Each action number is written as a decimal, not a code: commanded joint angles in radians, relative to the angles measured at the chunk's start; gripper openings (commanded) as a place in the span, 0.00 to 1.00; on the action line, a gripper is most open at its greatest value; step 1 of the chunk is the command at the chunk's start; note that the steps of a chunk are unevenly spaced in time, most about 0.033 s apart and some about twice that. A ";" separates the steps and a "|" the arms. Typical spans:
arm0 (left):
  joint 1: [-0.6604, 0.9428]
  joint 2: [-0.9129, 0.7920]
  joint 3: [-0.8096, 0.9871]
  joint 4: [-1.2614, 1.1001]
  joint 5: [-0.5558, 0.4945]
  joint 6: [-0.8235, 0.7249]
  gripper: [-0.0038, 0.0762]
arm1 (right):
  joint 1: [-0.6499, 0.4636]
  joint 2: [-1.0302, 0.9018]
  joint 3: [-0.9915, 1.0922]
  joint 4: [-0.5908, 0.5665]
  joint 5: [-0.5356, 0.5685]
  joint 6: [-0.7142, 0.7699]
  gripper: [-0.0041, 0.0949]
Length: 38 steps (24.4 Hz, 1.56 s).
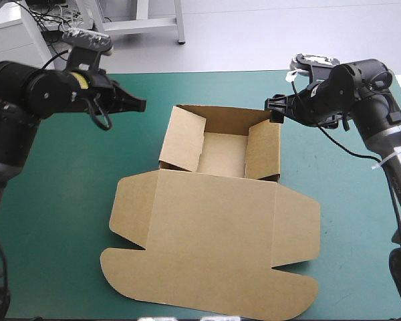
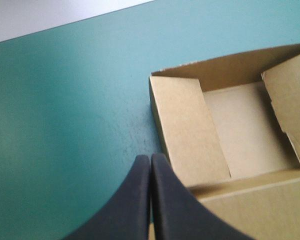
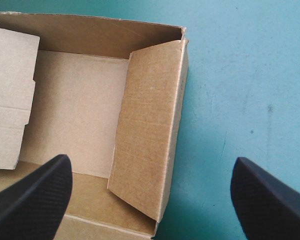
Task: Fold the box
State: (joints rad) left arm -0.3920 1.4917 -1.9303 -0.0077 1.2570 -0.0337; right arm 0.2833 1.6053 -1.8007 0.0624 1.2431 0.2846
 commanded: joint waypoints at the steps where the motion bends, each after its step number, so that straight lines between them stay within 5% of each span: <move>1: -0.001 -0.218 0.193 -0.011 0.042 0.005 0.01 | -0.004 -0.019 -0.019 -0.013 0.005 -0.002 0.84; 8: -0.001 -0.565 0.649 -0.085 0.033 0.012 0.01 | -0.004 0.112 -0.017 -0.015 -0.011 -0.009 0.84; 14: -0.001 -0.855 0.991 -0.022 -0.075 0.034 0.01 | -0.004 0.246 -0.017 0.031 -0.013 -0.044 0.84; 24: -0.001 -1.057 1.208 0.008 -0.140 0.034 0.01 | -0.003 0.317 -0.017 0.029 -0.006 -0.046 0.82; 28: -0.001 -1.064 1.222 0.015 -0.128 0.034 0.01 | -0.003 0.326 -0.017 0.025 0.002 -0.046 0.61; 33: -0.001 -1.064 1.224 0.039 -0.132 0.039 0.01 | -0.003 0.326 -0.017 0.029 0.004 -0.046 0.05; 38: -0.001 -1.064 1.224 0.077 -0.124 0.034 0.01 | -0.005 0.317 -0.042 0.029 0.004 -0.054 0.02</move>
State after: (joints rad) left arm -0.3920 0.4182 -0.6843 0.0515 1.1800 0.0000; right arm 0.2842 1.9861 -1.7982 0.0917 1.2280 0.2471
